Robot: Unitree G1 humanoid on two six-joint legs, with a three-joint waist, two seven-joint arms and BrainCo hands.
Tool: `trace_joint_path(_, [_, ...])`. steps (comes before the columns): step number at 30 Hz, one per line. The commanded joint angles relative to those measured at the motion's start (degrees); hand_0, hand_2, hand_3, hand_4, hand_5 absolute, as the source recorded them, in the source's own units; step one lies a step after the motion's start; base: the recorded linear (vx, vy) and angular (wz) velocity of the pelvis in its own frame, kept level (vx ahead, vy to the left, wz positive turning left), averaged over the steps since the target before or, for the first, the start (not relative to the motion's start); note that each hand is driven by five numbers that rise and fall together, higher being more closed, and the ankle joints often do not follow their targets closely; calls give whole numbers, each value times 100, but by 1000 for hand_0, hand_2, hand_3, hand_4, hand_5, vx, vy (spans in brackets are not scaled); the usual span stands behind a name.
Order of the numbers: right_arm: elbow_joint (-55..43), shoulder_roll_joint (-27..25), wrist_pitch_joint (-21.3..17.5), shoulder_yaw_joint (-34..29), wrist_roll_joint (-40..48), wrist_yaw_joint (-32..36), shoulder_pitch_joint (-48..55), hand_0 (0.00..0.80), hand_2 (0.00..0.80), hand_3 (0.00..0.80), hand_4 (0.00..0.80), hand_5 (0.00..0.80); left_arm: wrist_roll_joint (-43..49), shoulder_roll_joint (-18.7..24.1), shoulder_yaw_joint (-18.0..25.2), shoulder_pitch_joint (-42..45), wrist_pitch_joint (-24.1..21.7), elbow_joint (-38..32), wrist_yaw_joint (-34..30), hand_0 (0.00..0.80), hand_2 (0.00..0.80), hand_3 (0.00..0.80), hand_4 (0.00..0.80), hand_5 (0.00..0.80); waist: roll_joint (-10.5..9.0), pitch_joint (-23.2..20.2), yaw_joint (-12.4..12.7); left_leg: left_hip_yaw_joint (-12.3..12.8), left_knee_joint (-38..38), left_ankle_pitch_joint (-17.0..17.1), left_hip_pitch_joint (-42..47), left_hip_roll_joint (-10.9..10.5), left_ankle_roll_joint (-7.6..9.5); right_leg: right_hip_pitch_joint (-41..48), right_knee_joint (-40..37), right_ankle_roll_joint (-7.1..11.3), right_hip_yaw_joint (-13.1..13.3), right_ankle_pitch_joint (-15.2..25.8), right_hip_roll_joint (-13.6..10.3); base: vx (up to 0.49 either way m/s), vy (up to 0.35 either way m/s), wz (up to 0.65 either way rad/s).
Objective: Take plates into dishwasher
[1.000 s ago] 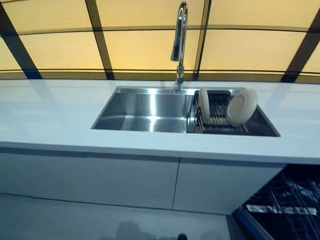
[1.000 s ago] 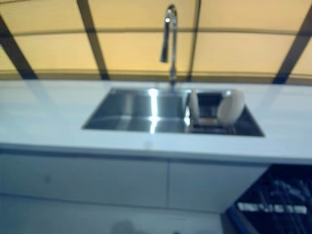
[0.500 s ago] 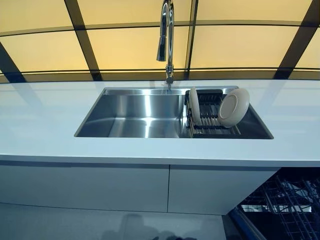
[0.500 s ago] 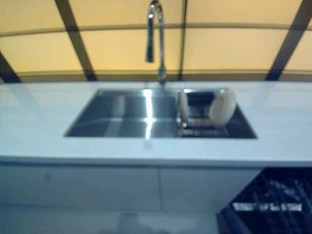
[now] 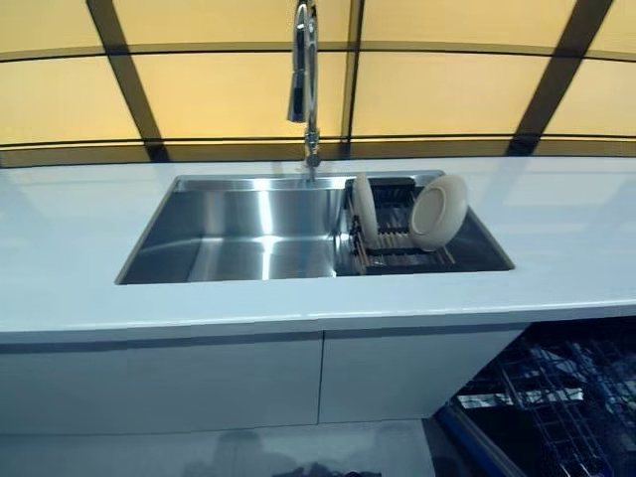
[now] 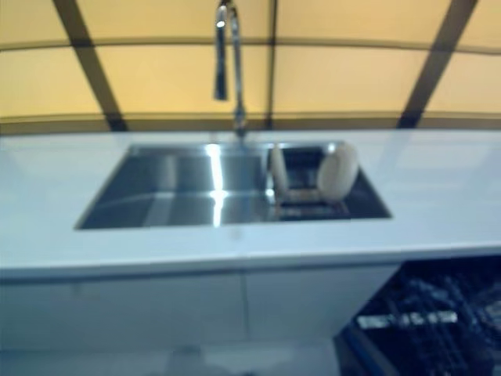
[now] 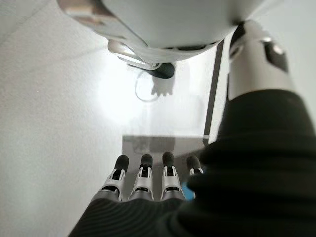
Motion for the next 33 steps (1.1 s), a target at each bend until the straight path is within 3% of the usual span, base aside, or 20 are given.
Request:
trace_joint_path(1, [265, 11, -71, 334, -60, 91, -308, 0, 0, 0, 0, 0, -303, -97, 161, -255, -102, 140, 69, 0, 0, 0, 0, 0, -19, 21, -25, -152, 929, -321, -361, -229, 300, 279, -406, -12, 164, -87, 114, 197, -234, 2])
trace_joint_path(3, [206, -31, -60, 378, -128, 151, -300, 0, 0, 0, 0, 0, -427, -177, 237, -218, -194, 152, 16, 0, 0, 0, 0, 0, -83, 13, 62, -158, 2099, 27, -753, -128, 97, 601, -718, -166, 140, -63, 160, 158, -250, 7])
trace_joint_path(4, [162, -66, -66, 418, -184, 215, -293, 0, 0, 0, 0, 0, -537, -259, 293, -183, -281, 167, 9, 0, 0, 0, 0, 0, -91, 80, 112, -169, 3291, 501, -1428, -4, -43, 848, -902, -316, 102, -64, 199, 79, -226, 1])
trace_joint_path(5, [128, -87, -46, 417, -247, 244, -282, 0, 0, 0, 0, 0, -626, -308, 354, -147, -303, 162, -26, 0, 0, 0, 0, 0, -79, 142, 141, -207, 3759, 711, -1789, 55, -116, 1017, -988, -407, 76, -75, 227, 49, -171, -4])
trace_joint_path(7, [103, -99, -20, 409, -274, 251, -267, 0, 0, 0, 0, 0, -648, -341, 406, -116, -309, 148, -62, 0, 0, 0, 0, 0, -76, 190, 151, -229, 3823, 783, -1972, 80, -155, 1145, -1036, -455, 59, -91, 230, 55, -33, -12])
trace_joint_path(9, [195, -110, -200, 383, -206, 339, -289, 0, 0, 0, 0, 0, -576, -441, 443, -78, -397, 164, -181, 0, 0, 0, 0, 0, -128, 274, 156, -48, 1740, 754, -1647, -8, -157, 1387, -1214, -354, 107, -93, 68, 99, 93, -15])
trace_joint_path(10, [226, -118, -319, 372, -285, 372, -316, 0, 0, 0, 0, 0, -576, -455, 411, -86, -432, 169, -178, 0, 0, 0, 0, 0, -103, 271, 146, -23, 1089, 862, -1577, -35, -174, 1414, -1296, -319, 76, -60, 70, 76, 129, -3])
trace_joint_path(13, [92, -194, -439, 398, -468, 578, -361, 0, 0, 0, 0, 0, -459, -463, 358, -171, -371, 103, -111, 0, 0, 0, 0, 0, -38, 165, 140, -331, 227, 775, -1236, -149, -85, 1435, -1462, -240, 48, -49, 33, 127, 142, -1])
trace_joint_path(16, [69, -251, -583, 439, -736, 845, -308, 0, 0, 0, 0, 0, -481, -359, 288, -217, -382, 91, -158, 0, 0, 0, 0, 0, 36, 6, 142, -529, -50, 665, -943, -206, -69, 1433, -1478, -173, -72, -97, 33, 152, 126, -6])
trace_joint_path(19, [57, -212, -713, 536, -759, 1193, -242, 0, 0, 0, 0, 0, -480, -203, 353, -181, -320, 132, -154, 0, 0, 0, 0, 0, -7, -139, 188, -704, -50, 558, -866, -258, -8, 1430, -1479, -128, -109, -153, 36, 128, 35, 2])
trace_joint_path(25, [-227, -214, -1211, 981, -1688, 2177, -274, 0, 0, 0, 0, 0, -294, -87, 354, -153, -239, 159, -334, 0, 0, 0, 0, 0, -132, -228, 311, -653, -50, 527, -919, -217, 46, 1364, -1479, -83, -152, -166, 22, 67, -16, 8])
trace_joint_path(27, [-757, -399, -1571, 1375, -1700, 2848, -396, 0, 0, 0, 0, 0, -169, 3, 293, -177, -139, 96, -365, 0, 0, 0, 0, 0, -228, -212, 389, -637, -50, 536, -952, -188, 48, 1343, -1479, -60, -180, -145, 15, 28, -63, 4])
trace_joint_path(29, [-1630, -627, -1369, 1629, -1489, 3246, -512, 0, 0, 0, 0, 0, -130, 114, 271, -151, -91, 8, -401, 0, 0, 0, 0, 0, -305, -202, 411, -609, -50, 537, -978, -165, 45, 1321, -1479, -53, -182, -137, 15, 5, -50, 3])
trace_joint_path(32, [-3624, -1334, -796, 1922, -979, 4616, -639, 0, 0, 0, 0, 0, -85, 300, 377, -55, -60, -167, -441, 0, 0, 0, 0, 0, -419, -210, 374, -519, -50, 527, -1041, -119, 35, 1247, -1479, -30, -160, -116, 23, -18, -41, 5])
trace_joint_path(33, [-3928, -1509, -811, 1973, -822, 4934, -641, 0, 0, 0, 0, 0, -100, 343, 402, -46, -59, -185, -451, 0, 0, 0, 0, 0, -441, -214, 358, -492, -50, 522, -1050, -108, 29, 1233, -1479, -25, -158, -114, 23, 0, 0, 0])
